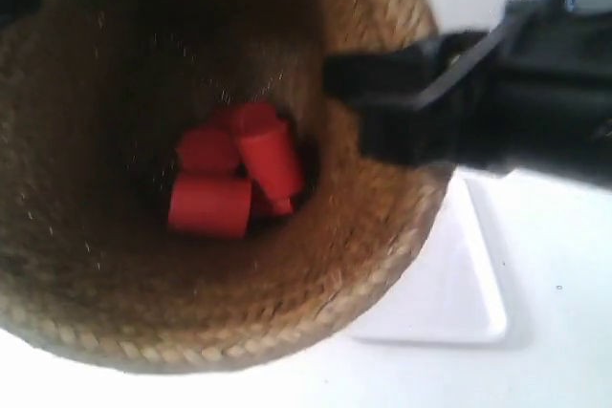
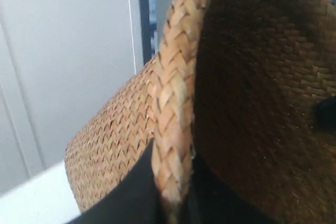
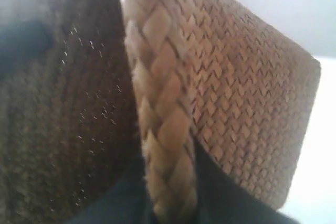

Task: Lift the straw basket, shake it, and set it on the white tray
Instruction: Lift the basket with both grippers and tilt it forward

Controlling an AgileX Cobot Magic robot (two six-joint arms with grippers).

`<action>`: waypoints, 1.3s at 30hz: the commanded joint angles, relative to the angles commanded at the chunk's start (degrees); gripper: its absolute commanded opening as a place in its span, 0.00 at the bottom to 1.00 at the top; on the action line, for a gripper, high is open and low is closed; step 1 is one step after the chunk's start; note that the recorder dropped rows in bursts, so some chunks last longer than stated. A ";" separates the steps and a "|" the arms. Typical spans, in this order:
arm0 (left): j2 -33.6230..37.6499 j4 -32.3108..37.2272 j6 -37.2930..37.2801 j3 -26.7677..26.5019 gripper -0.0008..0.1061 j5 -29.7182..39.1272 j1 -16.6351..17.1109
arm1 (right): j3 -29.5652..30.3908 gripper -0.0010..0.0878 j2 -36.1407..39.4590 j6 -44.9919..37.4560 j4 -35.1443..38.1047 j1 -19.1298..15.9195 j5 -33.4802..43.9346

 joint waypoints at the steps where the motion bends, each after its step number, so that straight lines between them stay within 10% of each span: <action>1: 1.25 -0.10 -0.61 2.07 0.01 0.84 0.00 | 1.93 0.01 1.35 -1.01 0.00 -0.29 -2.17; 4: 5.86 0.55 -0.63 7.48 0.01 -0.74 0.00 | 5.51 0.01 8.73 -2.79 0.51 -1.69 -4.46; 11: 0.35 0.86 -2.13 -0.72 0.01 0.30 0.00 | 0.34 0.01 0.59 1.91 2.15 -0.94 0.61; 16: 4.44 0.86 -2.28 7.16 0.01 -0.75 0.00 | 6.10 0.01 8.80 0.74 0.95 -2.80 -2.17; 22: -0.74 1.50 -2.95 0.43 0.01 1.13 0.00 | 0.52 0.01 1.77 3.88 1.57 -0.94 3.44; 28: 4.59 1.93 -3.05 9.60 0.01 -0.55 0.00 | 5.93 0.01 9.15 2.43 -2.23 -3.34 -0.07; 35: -0.98 1.93 -4.23 1.23 0.01 0.42 0.00 | -1.33 0.01 -0.77 4.67 -1.66 -1.28 4.60; 39: 4.58 1.79 -4.23 8.38 0.01 -1.95 0.00 | 3.80 0.01 8.09 3.88 -4.83 -3.21 2.30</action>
